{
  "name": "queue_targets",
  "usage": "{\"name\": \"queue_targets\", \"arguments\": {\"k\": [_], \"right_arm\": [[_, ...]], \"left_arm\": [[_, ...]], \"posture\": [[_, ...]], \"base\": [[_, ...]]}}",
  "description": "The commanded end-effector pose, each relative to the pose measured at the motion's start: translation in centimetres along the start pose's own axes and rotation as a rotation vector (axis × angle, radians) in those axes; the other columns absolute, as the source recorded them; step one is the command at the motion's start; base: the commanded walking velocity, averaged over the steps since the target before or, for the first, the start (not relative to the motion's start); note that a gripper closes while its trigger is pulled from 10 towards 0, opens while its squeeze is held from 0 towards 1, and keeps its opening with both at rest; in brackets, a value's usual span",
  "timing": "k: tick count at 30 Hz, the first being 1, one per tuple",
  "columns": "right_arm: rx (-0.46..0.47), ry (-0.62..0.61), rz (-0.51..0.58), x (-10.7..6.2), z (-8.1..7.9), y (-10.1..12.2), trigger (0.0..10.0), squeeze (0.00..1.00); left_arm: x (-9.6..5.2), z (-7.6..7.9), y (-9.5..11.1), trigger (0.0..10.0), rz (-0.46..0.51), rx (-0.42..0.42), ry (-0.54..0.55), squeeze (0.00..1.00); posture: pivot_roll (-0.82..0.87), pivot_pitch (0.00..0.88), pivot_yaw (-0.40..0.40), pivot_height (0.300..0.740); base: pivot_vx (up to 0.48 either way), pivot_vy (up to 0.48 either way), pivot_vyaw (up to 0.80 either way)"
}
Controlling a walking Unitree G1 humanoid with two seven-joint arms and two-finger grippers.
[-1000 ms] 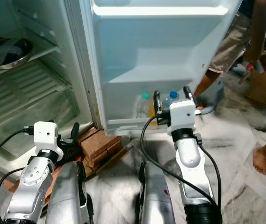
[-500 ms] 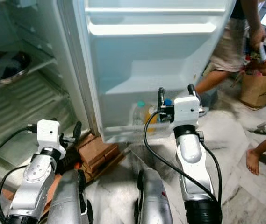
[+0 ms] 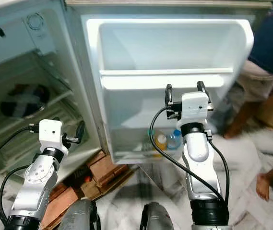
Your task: Restocking fridge
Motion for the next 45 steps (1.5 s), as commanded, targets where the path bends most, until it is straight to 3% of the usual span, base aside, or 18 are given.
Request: {"name": "queue_targets", "arguments": {"k": [1,11,31,45], "right_arm": [[0.0,-0.011,-0.015,0.0,0.2,-0.3,10.0,0.0],[0.032,0.001,-0.075,-0.4,-0.3,-1.6,10.0,0.0],[0.062,0.041,-0.065,-0.3,-0.8,-1.8,10.0,0.0],[0.036,0.071,-0.034,-0.5,-1.1,-1.7,10.0,0.0]], "left_arm": [[0.0,0.2,-0.3,10.0,-0.01,0.012,-0.015,0.0],[0.0,0.1,-0.5,10.0,-0.017,0.026,-0.008,0.0],[0.2,0.4,-0.8,10.0,-0.029,0.035,-0.026,0.0],[0.7,-0.4,-1.3,10.0,-0.048,0.079,-0.002,0.0]], "posture": [[0.02,0.03,-0.039,0.74],[0.02,0.031,-0.036,0.74],[0.02,0.025,-0.034,0.74],[0.02,0.013,-0.026,0.74]], "base": [[0.0,0.0,0.0],[0.0,-0.108,0.0],[0.0,-0.477,0.0],[0.0,-0.479,0.21]]}}
Point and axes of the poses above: a point about 5 cm out from each wrist's last joint towards the gripper, its own x axis pointing out of the wrist towards the gripper, its own y axis along the axis of the wrist's last joint, z = x × y, the point moved 2 cm from there along x, pointing out of the wrist towards the gripper, and after that the axes turned 1 degree about -x, right-handed, at the moved point
